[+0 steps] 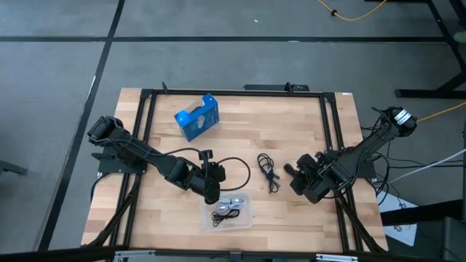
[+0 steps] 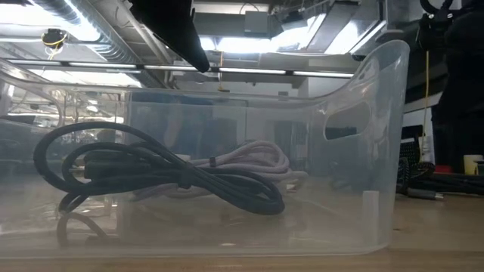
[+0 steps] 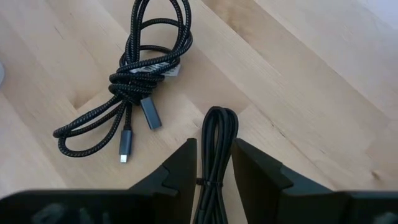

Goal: Pick and place USB-C Cables
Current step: Put the bottom black charger cable into the transparent bin

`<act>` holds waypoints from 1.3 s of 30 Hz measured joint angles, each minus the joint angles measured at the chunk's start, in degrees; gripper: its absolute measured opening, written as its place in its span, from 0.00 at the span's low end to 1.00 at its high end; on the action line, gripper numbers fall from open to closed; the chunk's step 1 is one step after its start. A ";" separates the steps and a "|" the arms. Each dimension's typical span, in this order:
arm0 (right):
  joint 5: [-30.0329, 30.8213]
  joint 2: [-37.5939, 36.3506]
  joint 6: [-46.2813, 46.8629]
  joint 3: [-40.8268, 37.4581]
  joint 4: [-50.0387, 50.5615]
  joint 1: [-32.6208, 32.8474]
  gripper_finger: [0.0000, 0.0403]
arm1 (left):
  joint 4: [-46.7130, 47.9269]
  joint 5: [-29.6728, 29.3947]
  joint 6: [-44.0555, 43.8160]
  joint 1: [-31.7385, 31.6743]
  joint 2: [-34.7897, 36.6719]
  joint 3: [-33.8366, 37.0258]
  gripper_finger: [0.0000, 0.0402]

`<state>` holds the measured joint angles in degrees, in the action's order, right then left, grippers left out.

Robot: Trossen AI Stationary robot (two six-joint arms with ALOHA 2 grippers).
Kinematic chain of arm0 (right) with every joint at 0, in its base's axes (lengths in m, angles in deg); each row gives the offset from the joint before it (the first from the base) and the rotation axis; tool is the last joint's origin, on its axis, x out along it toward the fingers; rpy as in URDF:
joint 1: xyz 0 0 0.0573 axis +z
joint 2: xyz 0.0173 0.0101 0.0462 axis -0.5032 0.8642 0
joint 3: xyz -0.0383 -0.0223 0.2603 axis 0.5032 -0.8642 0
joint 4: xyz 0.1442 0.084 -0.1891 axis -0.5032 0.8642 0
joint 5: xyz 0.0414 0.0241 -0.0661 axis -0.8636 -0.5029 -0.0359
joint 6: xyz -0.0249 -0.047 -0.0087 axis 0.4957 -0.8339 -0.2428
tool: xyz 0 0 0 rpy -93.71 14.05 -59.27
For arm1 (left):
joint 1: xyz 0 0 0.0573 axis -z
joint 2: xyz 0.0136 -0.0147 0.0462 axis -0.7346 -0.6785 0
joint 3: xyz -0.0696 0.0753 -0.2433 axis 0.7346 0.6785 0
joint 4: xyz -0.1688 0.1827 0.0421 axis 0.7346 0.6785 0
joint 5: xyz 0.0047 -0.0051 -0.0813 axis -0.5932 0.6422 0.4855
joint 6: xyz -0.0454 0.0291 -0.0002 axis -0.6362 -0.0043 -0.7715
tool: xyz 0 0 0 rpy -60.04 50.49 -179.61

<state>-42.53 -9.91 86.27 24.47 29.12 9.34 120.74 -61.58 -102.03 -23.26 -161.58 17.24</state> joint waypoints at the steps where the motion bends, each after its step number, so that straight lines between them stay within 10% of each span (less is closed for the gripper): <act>1: 0.00 0.00 0.01 0.00 0.02 0.00 0.27 | 0.00 -0.01 0.00 -0.01 0.00 0.00 0.26; 39: -7.00 0.02 9.94 -0.81 1.22 0.01 0.27 | 0.00 -0.05 -0.04 0.00 0.00 0.00 0.26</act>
<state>-49.53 -9.89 96.21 23.66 30.34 9.35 120.74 -61.63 -102.08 -23.25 -161.58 17.24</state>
